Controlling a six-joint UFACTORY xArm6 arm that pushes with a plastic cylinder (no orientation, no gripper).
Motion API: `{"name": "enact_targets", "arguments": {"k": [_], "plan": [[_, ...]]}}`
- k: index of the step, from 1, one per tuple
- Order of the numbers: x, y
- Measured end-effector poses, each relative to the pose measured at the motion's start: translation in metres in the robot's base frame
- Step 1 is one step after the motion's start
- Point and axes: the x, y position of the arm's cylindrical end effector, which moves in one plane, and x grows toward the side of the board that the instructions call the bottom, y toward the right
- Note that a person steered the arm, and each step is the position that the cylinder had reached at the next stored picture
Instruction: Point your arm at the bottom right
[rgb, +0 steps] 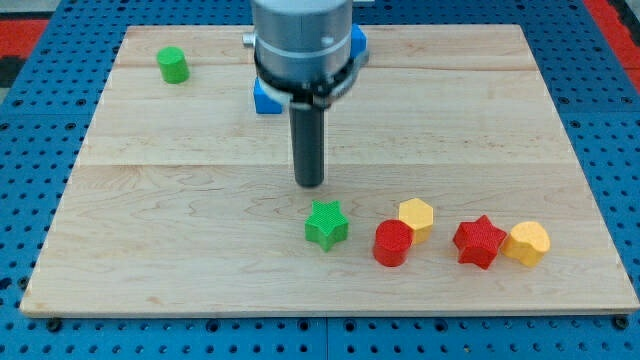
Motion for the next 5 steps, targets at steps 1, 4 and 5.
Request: {"name": "enact_targets", "arguments": {"k": [1,4,5], "plan": [[-0.02,0.044],[-0.01,0.208],[-0.007,0.222]]}}
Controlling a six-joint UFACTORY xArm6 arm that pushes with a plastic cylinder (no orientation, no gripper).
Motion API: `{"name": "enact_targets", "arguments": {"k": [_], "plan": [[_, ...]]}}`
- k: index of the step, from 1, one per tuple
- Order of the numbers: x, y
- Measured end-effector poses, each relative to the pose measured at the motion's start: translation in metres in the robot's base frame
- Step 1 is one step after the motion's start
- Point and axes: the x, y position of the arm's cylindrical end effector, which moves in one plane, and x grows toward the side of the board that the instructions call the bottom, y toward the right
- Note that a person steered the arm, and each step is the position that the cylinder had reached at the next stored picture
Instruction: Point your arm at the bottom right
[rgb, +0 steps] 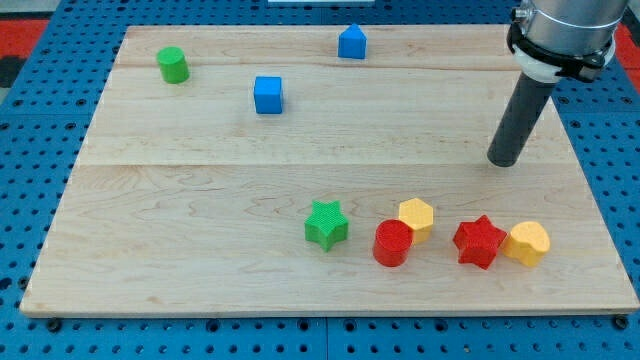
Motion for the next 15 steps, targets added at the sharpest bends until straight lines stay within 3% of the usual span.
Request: {"name": "enact_targets", "arguments": {"k": [2,3,4,6,15], "plan": [[0.042,0.008],[0.042,0.01],[0.045,0.056],[0.075,0.066],[0.094,0.07]]}}
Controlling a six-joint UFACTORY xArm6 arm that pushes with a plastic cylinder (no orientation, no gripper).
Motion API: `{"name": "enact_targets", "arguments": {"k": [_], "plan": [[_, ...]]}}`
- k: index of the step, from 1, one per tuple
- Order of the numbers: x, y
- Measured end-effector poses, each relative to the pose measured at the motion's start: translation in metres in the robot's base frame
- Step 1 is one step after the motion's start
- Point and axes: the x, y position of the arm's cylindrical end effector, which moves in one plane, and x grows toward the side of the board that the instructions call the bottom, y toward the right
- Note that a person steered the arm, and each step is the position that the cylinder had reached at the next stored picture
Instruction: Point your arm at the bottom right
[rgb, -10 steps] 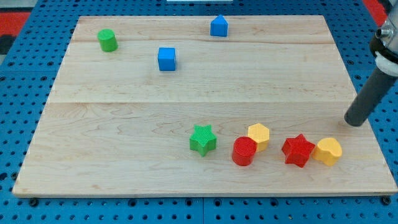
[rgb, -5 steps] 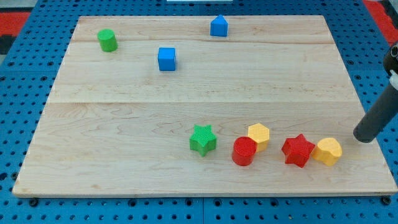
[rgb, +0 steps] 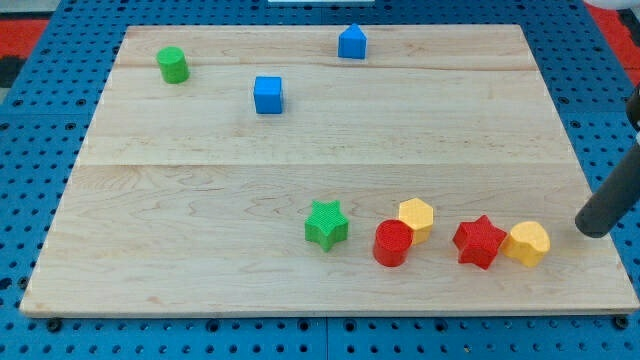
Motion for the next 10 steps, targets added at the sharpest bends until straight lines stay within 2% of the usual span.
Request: {"name": "enact_targets", "arguments": {"k": [2,4,10], "plan": [[0.0,0.0],[0.019,0.0],[0.019,0.005]]}}
